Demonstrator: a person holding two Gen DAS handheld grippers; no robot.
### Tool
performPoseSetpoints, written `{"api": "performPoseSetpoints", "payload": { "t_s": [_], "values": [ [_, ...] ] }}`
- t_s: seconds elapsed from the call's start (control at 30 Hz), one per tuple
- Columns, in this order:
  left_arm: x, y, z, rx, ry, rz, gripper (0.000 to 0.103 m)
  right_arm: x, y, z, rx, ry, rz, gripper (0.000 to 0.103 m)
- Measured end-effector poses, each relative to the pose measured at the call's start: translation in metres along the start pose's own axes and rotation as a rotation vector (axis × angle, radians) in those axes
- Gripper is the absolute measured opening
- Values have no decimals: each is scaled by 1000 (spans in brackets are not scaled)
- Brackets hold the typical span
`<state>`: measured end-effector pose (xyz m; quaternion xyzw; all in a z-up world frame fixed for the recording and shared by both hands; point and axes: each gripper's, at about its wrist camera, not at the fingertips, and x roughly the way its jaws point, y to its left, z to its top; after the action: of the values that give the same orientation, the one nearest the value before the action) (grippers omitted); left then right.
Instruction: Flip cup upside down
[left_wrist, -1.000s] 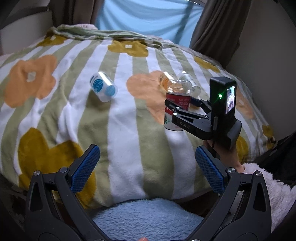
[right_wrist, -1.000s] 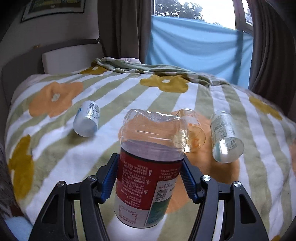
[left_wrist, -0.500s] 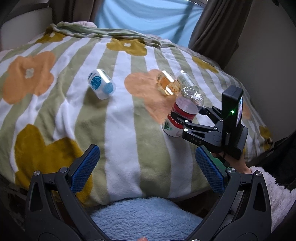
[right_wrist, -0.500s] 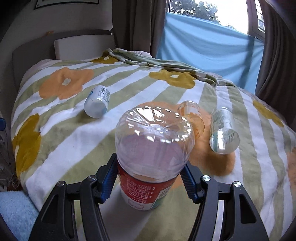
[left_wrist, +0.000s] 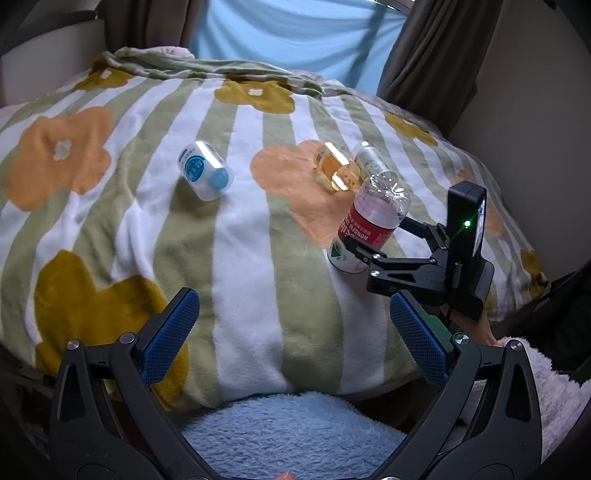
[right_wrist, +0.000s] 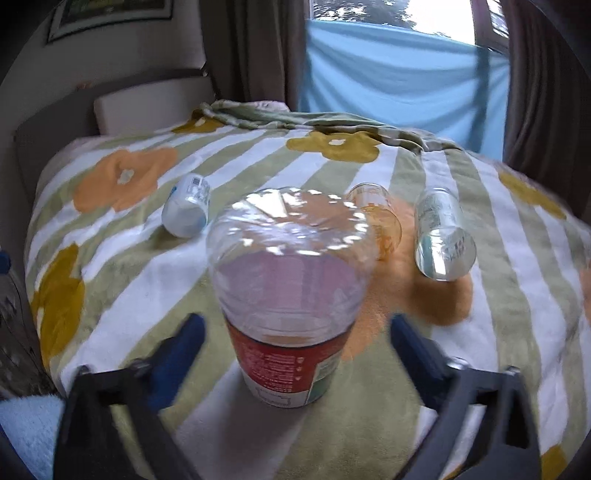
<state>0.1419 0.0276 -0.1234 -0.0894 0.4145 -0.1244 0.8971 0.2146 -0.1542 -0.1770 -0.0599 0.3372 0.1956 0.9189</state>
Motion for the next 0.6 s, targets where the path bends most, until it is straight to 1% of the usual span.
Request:
{"api": "performPoseSetpoints", "payload": {
  "t_s": [0.2, 0.3, 0.33, 0.4, 0.43, 0.5, 0.57, 0.6],
  "values": [
    [-3, -3, 2, 8, -11, 14, 103, -11, -7, -4, 31, -4, -10, 103],
    [-10, -7, 3, 17, -30, 23, 103, -27, -7, -1, 40, -1, -17, 103],
    [-16, -10, 4, 21, -48, 28, 103, -34, -7, 1, 47, 0, -17, 103],
    [-25, -14, 5, 30, -82, 40, 103, -59, -4, 6, 61, -35, -32, 103],
    [-33, -18, 6, 41, -115, 55, 103, -69, -2, 7, 62, -51, -40, 103],
    [-45, -24, 7, 60, -167, 85, 103, -99, 4, 14, 58, -100, -86, 103],
    [-62, -30, 11, 80, -248, 118, 103, -135, 14, 21, 55, -165, -155, 103],
    [-71, -33, 13, 81, -288, 131, 103, -147, 17, 23, 57, -186, -178, 103]
  ]
}}
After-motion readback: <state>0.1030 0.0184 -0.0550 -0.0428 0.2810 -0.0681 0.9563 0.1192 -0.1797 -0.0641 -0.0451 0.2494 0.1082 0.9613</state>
